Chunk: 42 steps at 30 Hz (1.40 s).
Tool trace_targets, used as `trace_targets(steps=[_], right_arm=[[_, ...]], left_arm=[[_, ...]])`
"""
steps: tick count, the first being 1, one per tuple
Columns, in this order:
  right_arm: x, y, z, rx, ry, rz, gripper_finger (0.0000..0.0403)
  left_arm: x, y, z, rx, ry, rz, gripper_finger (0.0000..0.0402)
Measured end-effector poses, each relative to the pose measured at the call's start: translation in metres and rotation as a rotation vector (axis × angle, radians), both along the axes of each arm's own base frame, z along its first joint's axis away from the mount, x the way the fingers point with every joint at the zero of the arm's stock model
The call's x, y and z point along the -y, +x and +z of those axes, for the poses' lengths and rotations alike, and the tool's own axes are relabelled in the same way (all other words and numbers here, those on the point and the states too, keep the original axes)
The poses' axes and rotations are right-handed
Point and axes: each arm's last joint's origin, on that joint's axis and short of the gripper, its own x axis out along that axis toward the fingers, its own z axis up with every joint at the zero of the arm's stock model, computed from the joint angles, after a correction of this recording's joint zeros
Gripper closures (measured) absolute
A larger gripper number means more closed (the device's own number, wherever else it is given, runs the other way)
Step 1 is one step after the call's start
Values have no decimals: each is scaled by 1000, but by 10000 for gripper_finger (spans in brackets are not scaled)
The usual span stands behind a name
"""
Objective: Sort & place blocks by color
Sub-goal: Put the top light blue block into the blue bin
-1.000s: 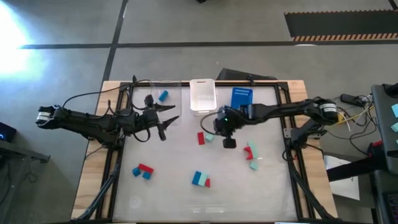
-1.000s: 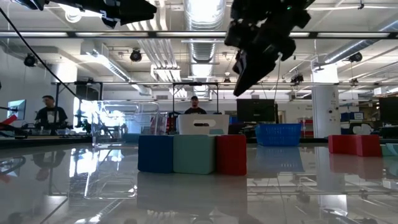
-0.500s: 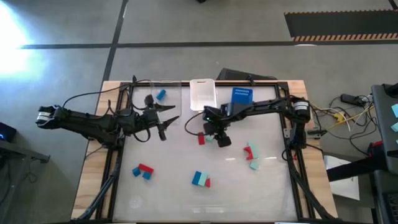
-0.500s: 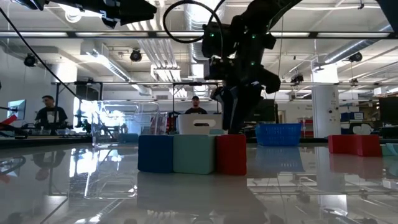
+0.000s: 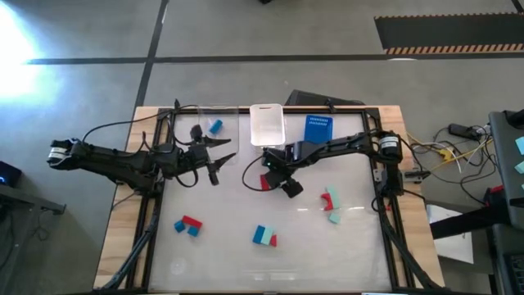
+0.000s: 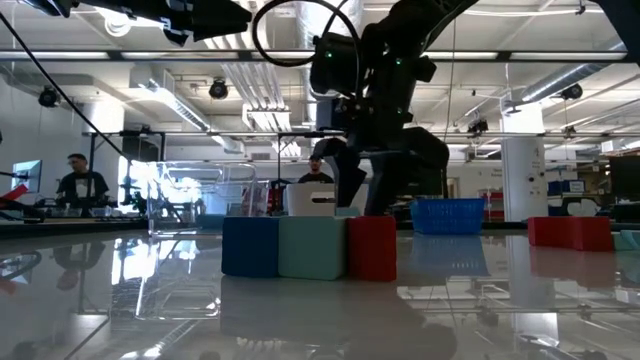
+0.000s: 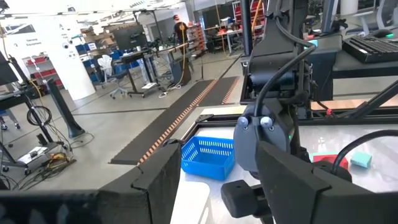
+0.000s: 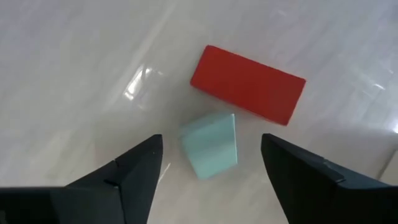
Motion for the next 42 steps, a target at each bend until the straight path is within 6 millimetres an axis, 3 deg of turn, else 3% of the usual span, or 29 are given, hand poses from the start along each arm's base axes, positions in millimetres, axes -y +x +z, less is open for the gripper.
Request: trace_targets(steps=[11, 17, 24, 31, 36, 42], right_arm=[[-1, 5, -24, -46, 11, 15, 178], [-2, 5, -26, -46, 33, 30, 209], [-2, 6, -25, -42, 60, 8, 278], [-3, 5, -24, -50, 89, -55, 282], [-3, 0, -7, -61, 115, -139, 282], [2, -15, 33, -47, 67, -306, 282]], left_arm=[[0, 0, 0, 4, 0, 0, 212], [0, 0, 0, 6, 0, 0, 212], [0, 0, 0, 5, 0, 0, 212], [0, 0, 0, 6, 0, 0, 212], [0, 0, 0, 5, -1, 0, 212], [0, 0, 0, 6, -1, 0, 212]])
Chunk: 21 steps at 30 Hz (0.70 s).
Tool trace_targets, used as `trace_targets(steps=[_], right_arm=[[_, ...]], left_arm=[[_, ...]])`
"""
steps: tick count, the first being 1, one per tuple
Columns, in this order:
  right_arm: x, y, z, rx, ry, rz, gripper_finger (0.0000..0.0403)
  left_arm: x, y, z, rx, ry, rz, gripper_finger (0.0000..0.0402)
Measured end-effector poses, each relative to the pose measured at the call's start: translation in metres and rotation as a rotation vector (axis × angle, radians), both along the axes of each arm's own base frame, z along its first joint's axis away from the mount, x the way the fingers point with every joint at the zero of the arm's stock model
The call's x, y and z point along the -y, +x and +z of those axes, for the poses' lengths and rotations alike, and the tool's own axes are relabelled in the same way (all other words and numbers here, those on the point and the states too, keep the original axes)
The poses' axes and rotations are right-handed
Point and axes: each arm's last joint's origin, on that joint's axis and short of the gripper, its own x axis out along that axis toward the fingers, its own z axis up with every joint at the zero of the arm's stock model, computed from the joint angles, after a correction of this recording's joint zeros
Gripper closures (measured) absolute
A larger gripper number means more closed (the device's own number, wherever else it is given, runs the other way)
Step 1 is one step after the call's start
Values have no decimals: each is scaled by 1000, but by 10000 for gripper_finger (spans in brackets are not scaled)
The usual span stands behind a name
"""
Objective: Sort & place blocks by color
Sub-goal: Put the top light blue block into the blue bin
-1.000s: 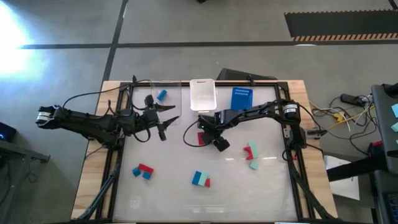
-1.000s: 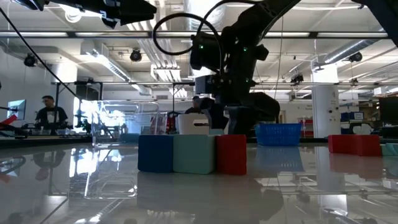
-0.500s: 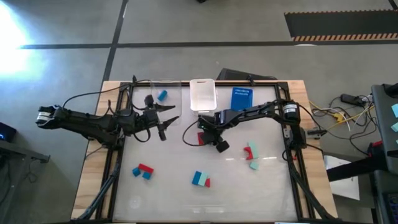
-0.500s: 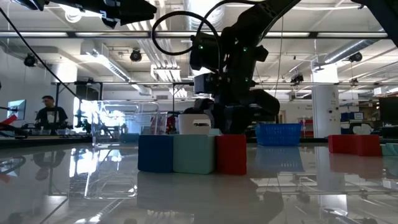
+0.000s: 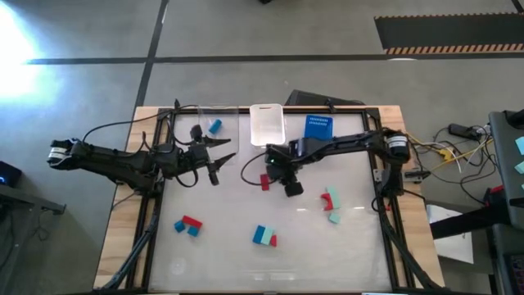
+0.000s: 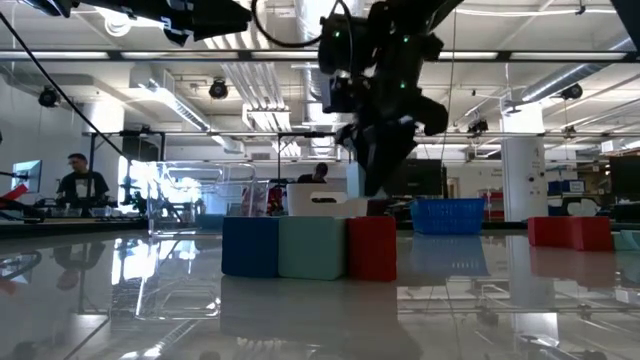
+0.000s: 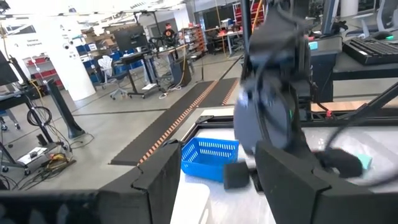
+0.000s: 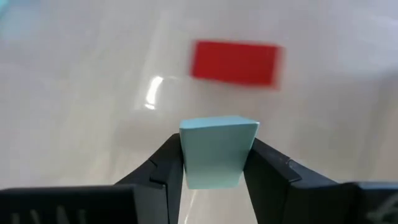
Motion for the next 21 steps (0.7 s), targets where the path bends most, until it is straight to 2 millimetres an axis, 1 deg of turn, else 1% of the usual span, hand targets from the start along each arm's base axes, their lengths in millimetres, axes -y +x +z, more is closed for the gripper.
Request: trace_targets(steps=[3, 6, 11, 13, 15, 17, 21], right_arm=[[12, -16, 18, -29, -88, -98, 282], [31, -35, 33, -56, -135, -209, 282], [75, -69, 47, -63, -166, -426, 282], [94, -84, 46, -67, -157, -521, 282], [112, -98, 41, -87, -147, -604, 282], [129, -109, 32, -91, -137, -680, 282], [155, -123, 12, -101, -125, -780, 282]], left_arm=[[0, 0, 0, 1, -2, 0, 212], [0, 0, 0, 1, -3, 0, 212], [0, 0, 0, 2, -4, 0, 212], [0, 0, 0, 2, -4, 0, 212], [0, 0, 0, 2, -4, 0, 212], [0, 0, 0, 3, -4, 0, 212], [0, 0, 1, 8, -5, 0, 212]])
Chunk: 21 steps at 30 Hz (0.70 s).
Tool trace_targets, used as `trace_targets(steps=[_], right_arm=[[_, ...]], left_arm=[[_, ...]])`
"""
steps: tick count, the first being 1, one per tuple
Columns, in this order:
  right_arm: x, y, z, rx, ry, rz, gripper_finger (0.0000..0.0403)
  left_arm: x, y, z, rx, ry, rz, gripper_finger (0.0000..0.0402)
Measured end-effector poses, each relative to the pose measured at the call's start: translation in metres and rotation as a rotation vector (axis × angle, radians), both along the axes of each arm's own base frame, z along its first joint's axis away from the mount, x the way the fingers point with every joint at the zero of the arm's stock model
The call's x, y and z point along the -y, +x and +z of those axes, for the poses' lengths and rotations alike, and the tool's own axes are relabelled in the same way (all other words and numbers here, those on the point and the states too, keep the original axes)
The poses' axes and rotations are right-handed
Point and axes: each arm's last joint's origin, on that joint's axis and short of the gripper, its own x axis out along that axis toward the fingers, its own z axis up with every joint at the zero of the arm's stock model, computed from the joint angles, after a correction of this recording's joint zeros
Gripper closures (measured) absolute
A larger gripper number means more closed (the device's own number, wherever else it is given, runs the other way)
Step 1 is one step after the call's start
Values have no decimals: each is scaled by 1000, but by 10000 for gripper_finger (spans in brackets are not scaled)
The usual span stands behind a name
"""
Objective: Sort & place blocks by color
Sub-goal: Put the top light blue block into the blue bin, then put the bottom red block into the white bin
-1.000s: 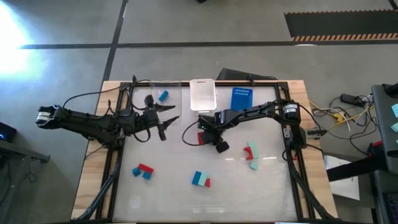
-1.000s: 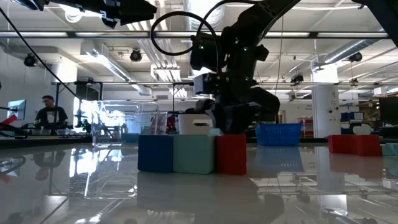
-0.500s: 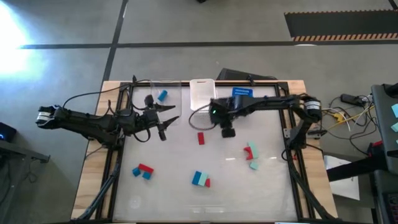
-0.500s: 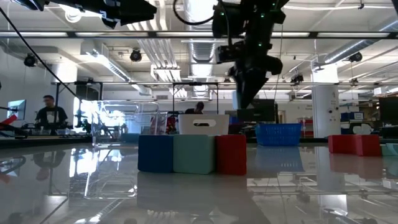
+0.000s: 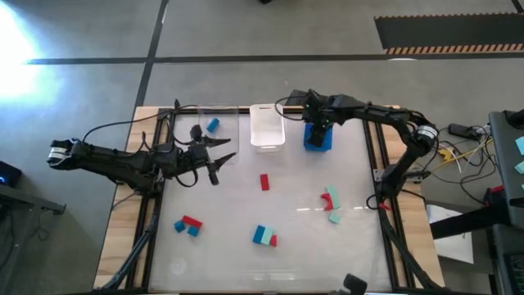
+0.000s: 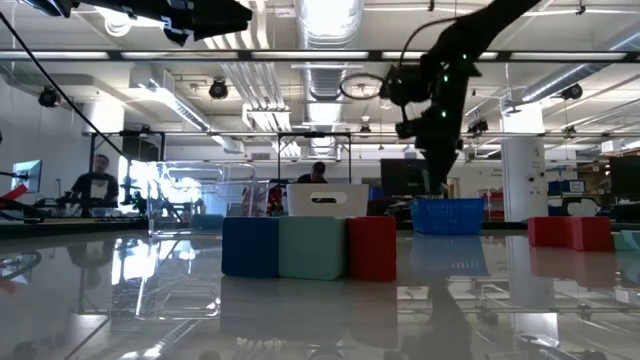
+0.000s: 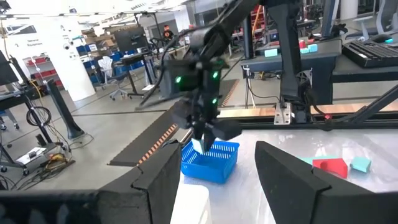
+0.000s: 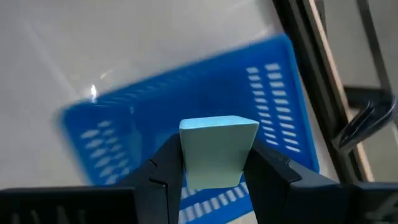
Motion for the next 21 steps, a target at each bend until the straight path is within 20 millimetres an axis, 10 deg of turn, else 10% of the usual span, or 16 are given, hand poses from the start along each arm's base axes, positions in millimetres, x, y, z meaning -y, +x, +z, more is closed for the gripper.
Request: trace_targets(steps=[11, 21], right_arm=[[13, 1, -32, -42, 56, -5, 222], [2, -6, -4, 35, 43, -86, 211]], left_arm=[[0, 0, 0, -1, 0, 0, 212], [0, 0, -5, 1, -35, -1, 212]])
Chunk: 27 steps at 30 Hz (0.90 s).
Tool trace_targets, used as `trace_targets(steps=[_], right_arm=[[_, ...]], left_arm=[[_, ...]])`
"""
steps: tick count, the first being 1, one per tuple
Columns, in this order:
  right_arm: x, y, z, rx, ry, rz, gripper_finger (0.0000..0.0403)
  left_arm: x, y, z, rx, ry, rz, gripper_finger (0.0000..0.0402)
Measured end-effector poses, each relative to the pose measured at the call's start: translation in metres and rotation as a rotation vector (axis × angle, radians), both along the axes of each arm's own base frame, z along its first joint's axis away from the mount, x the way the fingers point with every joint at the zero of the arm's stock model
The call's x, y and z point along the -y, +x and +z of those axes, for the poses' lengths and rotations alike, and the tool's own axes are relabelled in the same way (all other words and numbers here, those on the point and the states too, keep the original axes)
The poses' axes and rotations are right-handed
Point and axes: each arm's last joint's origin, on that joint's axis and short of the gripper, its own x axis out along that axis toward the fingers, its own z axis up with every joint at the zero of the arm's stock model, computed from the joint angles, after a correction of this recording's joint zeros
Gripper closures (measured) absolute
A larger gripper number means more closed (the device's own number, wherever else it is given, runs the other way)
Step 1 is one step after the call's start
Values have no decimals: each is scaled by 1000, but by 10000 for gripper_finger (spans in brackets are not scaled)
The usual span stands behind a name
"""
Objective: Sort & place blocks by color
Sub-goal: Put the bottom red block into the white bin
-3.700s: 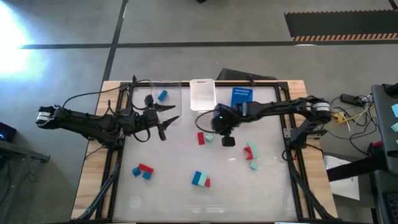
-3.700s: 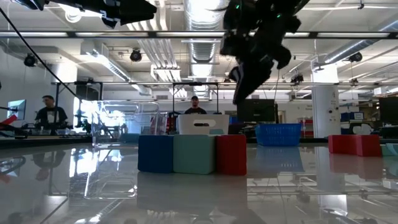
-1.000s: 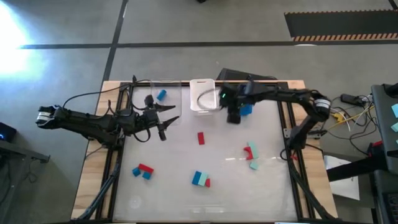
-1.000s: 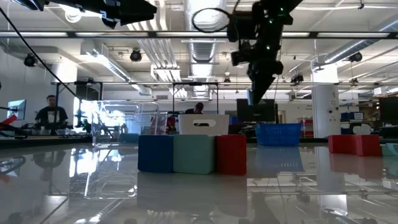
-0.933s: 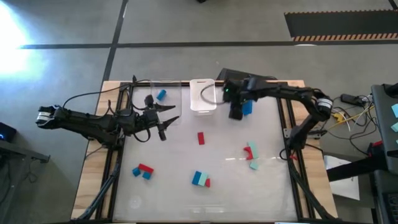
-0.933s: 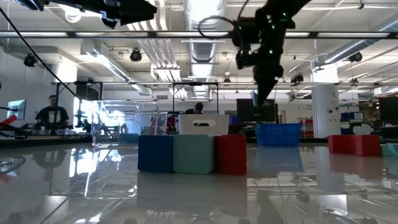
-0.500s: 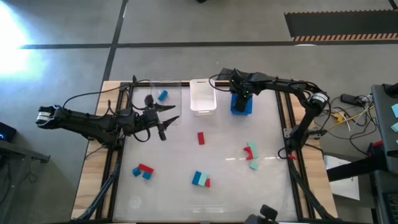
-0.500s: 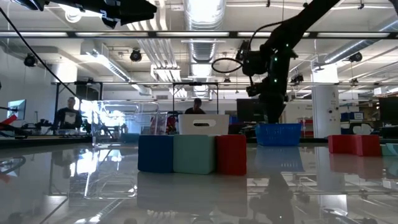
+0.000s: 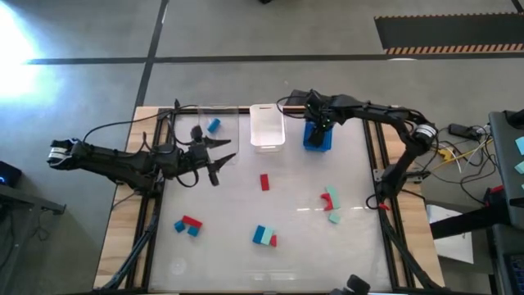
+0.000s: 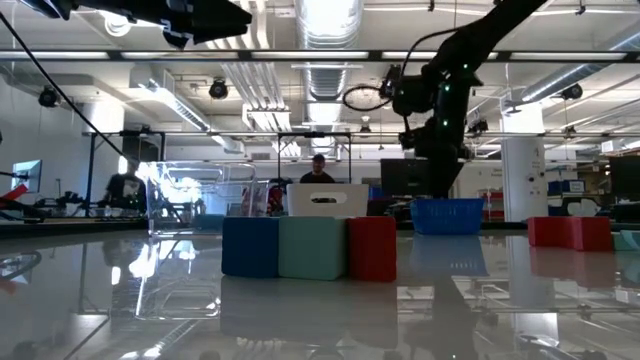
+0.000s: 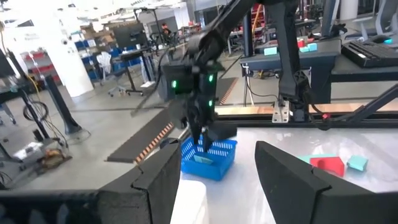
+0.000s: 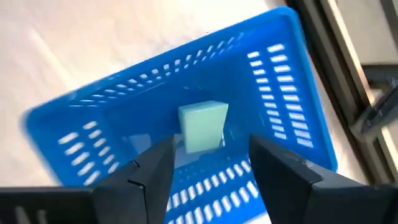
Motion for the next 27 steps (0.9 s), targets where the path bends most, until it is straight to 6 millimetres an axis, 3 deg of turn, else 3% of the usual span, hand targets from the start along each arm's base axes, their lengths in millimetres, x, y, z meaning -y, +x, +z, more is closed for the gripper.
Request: trace_targets(steps=[4, 9, 16, 21, 27], right_arm=[[-22, -2, 19, 104, 10, -22, 214], [-64, -5, 37, 250, -41, 28, 214], [-126, -13, 44, 533, -98, 162, 214], [-160, -22, 44, 699, -91, 254, 214], [-184, -28, 47, 866, -97, 354, 214]], left_arm=[[0, 2, -5, 14, -78, 0, 212], [5, 10, -21, -19, -228, -11, 212], [29, 22, -45, -122, -506, -43, 212], [49, 18, -56, -378, -780, 94, 212], [75, 8, -61, -872, -1058, 340, 212]])
